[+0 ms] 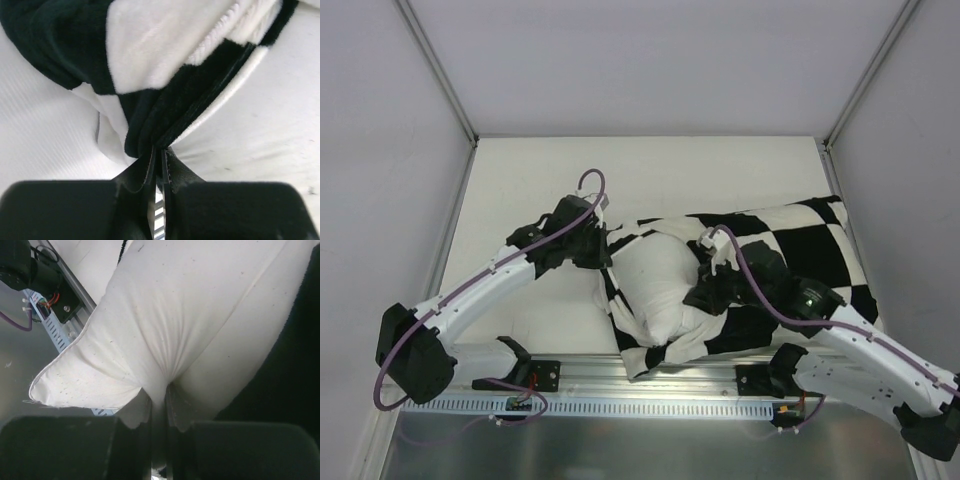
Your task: Remove the pillowcase from the pillow
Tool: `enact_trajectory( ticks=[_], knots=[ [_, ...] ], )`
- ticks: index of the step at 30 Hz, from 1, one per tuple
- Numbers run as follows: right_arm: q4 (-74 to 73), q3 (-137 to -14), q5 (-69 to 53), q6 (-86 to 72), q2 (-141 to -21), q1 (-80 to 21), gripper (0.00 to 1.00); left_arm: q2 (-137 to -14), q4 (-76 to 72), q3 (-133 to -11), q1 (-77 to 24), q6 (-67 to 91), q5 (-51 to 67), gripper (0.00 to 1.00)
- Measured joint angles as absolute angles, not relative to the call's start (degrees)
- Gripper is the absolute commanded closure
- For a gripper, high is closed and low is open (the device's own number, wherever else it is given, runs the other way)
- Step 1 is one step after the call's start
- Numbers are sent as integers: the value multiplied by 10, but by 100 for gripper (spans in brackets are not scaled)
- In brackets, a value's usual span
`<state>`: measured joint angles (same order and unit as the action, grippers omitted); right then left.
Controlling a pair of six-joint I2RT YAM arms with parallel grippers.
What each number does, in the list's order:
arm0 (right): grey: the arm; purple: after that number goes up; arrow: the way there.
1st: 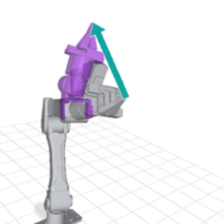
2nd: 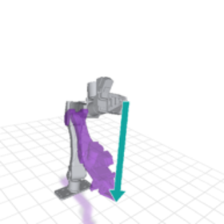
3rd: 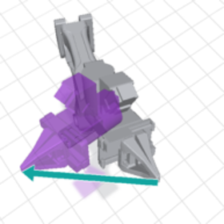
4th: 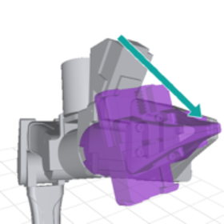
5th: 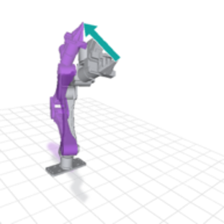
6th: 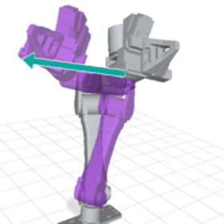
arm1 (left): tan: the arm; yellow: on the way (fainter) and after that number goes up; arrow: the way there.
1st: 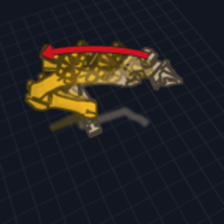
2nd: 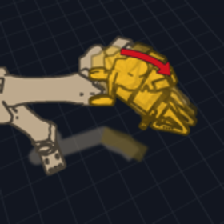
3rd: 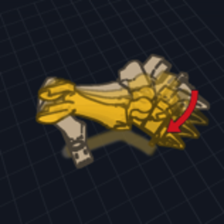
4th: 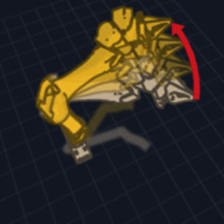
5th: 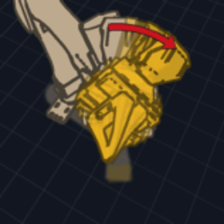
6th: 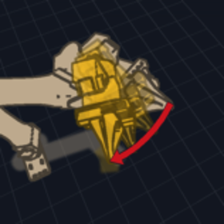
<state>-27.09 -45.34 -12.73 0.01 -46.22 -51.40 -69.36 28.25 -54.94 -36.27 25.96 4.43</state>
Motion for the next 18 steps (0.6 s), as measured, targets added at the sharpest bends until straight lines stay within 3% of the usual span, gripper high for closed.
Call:
enact_trajectory(
  ticks=[10, 18],
  knots=[
    [-301, -404, -80, -27, -314, -481, 99, -809, 196, -536, -255, 371, 163, 100],
    [-329, -408, -77, -26, -303, -479, 99, -861, 145, -529, -215, 426, 252, 100]
  ],
)
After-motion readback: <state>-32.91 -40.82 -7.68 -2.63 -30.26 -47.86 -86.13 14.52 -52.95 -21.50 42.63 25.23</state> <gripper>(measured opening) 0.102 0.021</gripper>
